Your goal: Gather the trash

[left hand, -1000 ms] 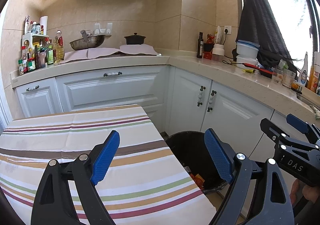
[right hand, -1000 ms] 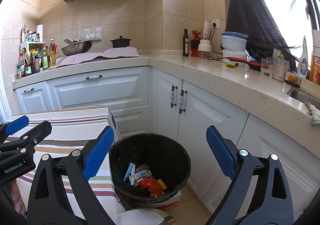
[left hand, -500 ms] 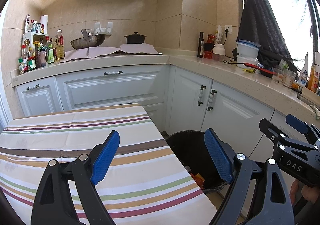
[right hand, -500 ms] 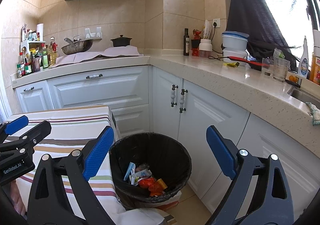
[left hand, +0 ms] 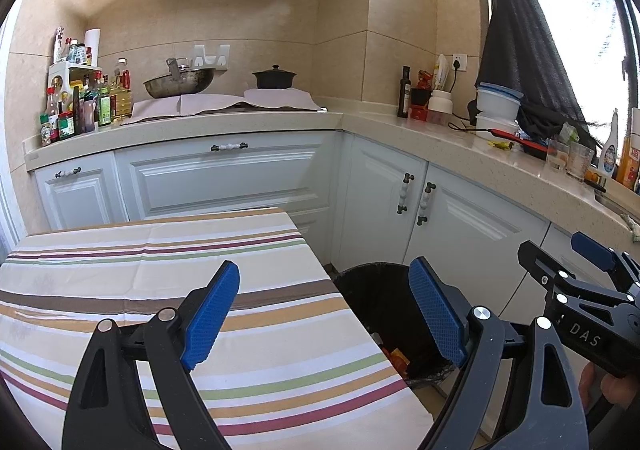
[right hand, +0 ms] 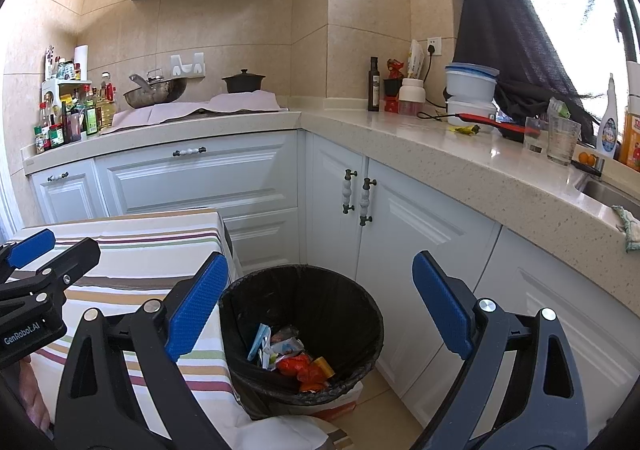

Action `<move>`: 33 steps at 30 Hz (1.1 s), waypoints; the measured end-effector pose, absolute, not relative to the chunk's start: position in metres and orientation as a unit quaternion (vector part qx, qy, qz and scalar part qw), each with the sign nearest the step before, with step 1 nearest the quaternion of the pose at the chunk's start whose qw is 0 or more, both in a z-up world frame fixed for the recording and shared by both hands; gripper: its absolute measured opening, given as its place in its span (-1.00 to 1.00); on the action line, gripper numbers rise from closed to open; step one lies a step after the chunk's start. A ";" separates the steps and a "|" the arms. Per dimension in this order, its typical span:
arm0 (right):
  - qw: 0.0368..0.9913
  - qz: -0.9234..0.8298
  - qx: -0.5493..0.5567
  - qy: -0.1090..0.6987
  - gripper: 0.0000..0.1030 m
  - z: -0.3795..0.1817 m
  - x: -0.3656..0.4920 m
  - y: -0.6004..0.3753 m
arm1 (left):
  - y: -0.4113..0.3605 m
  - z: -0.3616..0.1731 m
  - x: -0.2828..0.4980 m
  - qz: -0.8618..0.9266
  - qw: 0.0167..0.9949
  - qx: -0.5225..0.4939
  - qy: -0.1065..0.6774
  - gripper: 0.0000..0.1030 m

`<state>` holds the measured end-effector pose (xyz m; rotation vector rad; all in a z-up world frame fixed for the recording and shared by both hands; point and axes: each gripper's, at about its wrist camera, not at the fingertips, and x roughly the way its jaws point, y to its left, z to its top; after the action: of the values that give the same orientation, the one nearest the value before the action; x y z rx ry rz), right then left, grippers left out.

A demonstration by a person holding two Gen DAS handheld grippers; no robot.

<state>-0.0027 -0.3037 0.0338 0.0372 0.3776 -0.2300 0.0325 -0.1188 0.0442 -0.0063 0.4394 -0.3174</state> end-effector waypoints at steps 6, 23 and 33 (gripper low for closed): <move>0.976 -0.114 0.018 0.187 0.77 0.034 -0.003 -0.304 | -0.119 0.044 0.032 -0.155 0.964 -0.003 0.215 0.63; 0.976 -0.113 0.018 0.187 0.77 0.033 -0.002 -0.303 | -0.116 0.043 0.030 -0.152 0.965 -0.004 0.214 0.63; 0.976 -0.111 0.016 0.188 0.77 0.034 -0.001 -0.299 | -0.114 0.041 0.031 -0.146 0.965 -0.002 0.218 0.64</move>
<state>-0.0012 -0.2995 0.0336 0.0313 0.3791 -0.2230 0.0307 -0.1142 0.0410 -0.0031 0.4414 -0.2949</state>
